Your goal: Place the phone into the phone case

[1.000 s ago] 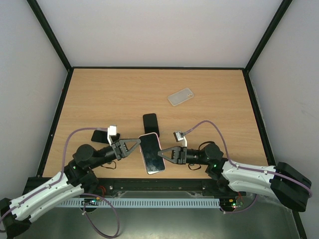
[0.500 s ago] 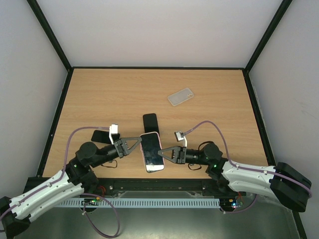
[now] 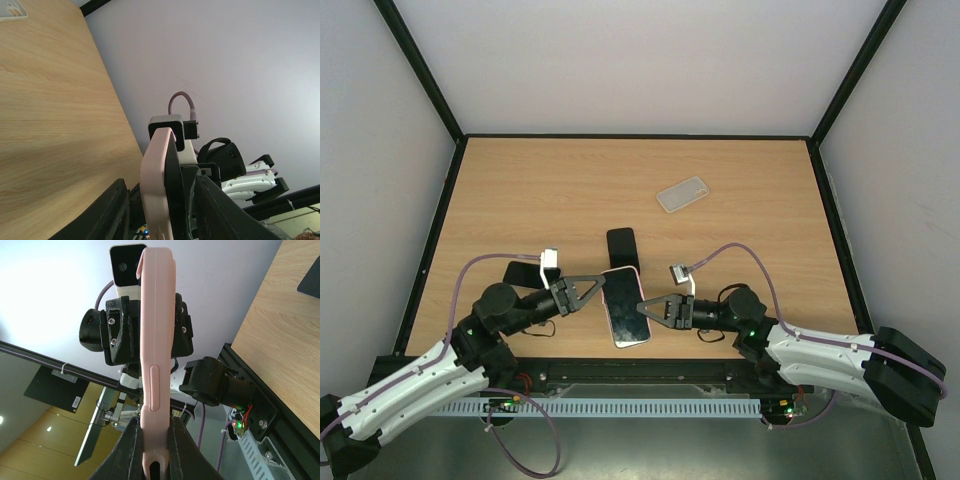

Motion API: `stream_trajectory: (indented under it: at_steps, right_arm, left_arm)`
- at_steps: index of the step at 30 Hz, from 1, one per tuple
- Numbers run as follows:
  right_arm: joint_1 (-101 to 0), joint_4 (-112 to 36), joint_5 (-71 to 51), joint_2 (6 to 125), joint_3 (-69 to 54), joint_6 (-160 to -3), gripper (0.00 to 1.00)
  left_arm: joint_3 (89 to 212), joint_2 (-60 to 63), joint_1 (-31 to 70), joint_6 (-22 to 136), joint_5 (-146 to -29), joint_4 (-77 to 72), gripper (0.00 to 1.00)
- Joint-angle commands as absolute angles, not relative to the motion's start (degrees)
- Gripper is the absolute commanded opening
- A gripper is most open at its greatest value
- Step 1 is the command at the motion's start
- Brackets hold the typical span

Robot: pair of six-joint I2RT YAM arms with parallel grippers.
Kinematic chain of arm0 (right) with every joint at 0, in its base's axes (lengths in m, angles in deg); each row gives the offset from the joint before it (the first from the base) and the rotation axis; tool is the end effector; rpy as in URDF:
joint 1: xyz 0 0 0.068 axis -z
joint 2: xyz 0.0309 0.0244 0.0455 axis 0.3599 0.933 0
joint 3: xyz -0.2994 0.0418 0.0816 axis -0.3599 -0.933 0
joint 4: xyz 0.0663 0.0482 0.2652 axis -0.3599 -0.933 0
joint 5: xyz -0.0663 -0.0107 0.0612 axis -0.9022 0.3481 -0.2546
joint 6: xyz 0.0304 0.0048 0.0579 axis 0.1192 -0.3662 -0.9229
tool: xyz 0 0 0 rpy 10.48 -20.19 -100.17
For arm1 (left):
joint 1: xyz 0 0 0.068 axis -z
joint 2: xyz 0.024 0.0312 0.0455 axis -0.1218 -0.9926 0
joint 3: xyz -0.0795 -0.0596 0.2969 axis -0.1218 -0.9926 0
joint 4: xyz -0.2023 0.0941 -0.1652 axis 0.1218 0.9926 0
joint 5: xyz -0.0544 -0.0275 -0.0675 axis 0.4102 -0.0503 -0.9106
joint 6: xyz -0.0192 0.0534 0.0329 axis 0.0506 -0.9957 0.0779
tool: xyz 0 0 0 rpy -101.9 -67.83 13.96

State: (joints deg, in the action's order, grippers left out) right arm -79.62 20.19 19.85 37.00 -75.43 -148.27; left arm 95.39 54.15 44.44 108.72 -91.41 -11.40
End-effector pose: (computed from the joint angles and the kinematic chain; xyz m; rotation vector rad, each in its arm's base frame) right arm 0.0644 0.1652 0.2384 -0.4985 1.8133 2.2115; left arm 0.0712 -0.1070 0.2757 0.0297 1.7560 -1.7118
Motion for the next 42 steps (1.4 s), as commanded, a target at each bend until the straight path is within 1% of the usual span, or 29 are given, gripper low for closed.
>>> stream_trajectory:
  at_steps: [1,2,3,6,7,10,16,17,18,19,20,25,27,28,32,38,40,42]
  right_arm:
    - [-79.81,27.97,21.14,36.19,-74.26,-149.33,0.02]
    - [-79.81,28.37,21.27,36.37,-74.33,-149.51,0.02]
    - [-79.83,28.61,21.32,36.56,-74.34,-149.65,0.02]
    - [-79.81,28.54,21.12,36.71,-74.47,-149.6,0.02]
    - [-79.81,28.18,20.86,36.71,-74.52,-149.37,0.02]
    - [-79.81,26.51,20.16,36.56,-74.44,-148.43,0.02]
    - [-79.81,23.7,17.82,36.05,-74.32,-147.57,0.02]
    - [-79.81,23.46,17.12,35.83,-74.36,-147.69,0.02]
    - [-79.81,23.02,16.35,35.64,-74.19,-147.79,0.02]
    - [-79.85,22.39,15.29,35.1,-74.19,-147.89,0.02]
    - [-79.81,21.95,13.92,34.68,-74.27,-148.0,0.02]
    - [-79.83,20.07,7.09,32.61,-74.64,-148.93,0.02]
    - [-79.85,20.48,5.33,32.41,-74.85,-149.75,0.02]
    - [-79.88,20.79,4.71,32.41,-74.82,-150.08,0.02]
    - [-79.85,22.4,2.78,32.67,-74.8,-151.21,0.02]
    - [-79.81,22.61,1.18,32.88,-73.86,-151.16,0.02]
    - [-79.85,22.34,1.04,33.21,-73.5,-151.11,0.02]
    - [-79.81,22.41,0.71,33.6,-73.47,-151.12,0.02]
  left_arm:
    - [94.62,53.39,44.23,107.71,-92.11,-13.56,0.38]
    - [94.61,53.2,44.24,107.77,-92.08,-13.78,0.38]
    - [94.63,53.01,44.23,107.73,-92.18,-14.04,0.34]
    - [95.17,52.11,44.21,107.65,-91.93,-13.5,0.09]
    - [95.67,51.76,44.2,107.5,-91.37,-12.32,0.03]
    - [97.06,50.43,44.15,107.25,-89.96,-8.22,0.02]
    - [97.83,49.36,44.1,107.91,-89.42,-6.71,0.02]
    - [97.84,49.32,44.08,108.2,-89.42,-6.55,0.04]
    - [97.96,49.29,44.15,108.43,-89.42,-6.49,0.09]
    - [98.05,49.5,44.06,108.77,-89.47,-6.4,0.22]
    - [98.06,49.72,44.01,109.06,-89.51,-6.38,0.33]
    - [97.03,51.82,44.02,109.59,-91.29,-7.99,0.64]
    - [95.78,52.9,44.04,109.95,-92.61,-9.8,0.72]
    - [95.02,53.15,44.01,110.15,-93.4,-11.23,0.75]
    - [92.19,51.84,43.98,110.86,-97.7,-17.99,0.77]
    - [91.67,45.68,44.03,110.48,-100.34,-21.46,0.75]
    - [91.47,44.21,44.07,110.46,-101.05,-22.84,0.72]
    - [91.32,42.95,44.11,110.7,-101.75,-24.71,0.63]
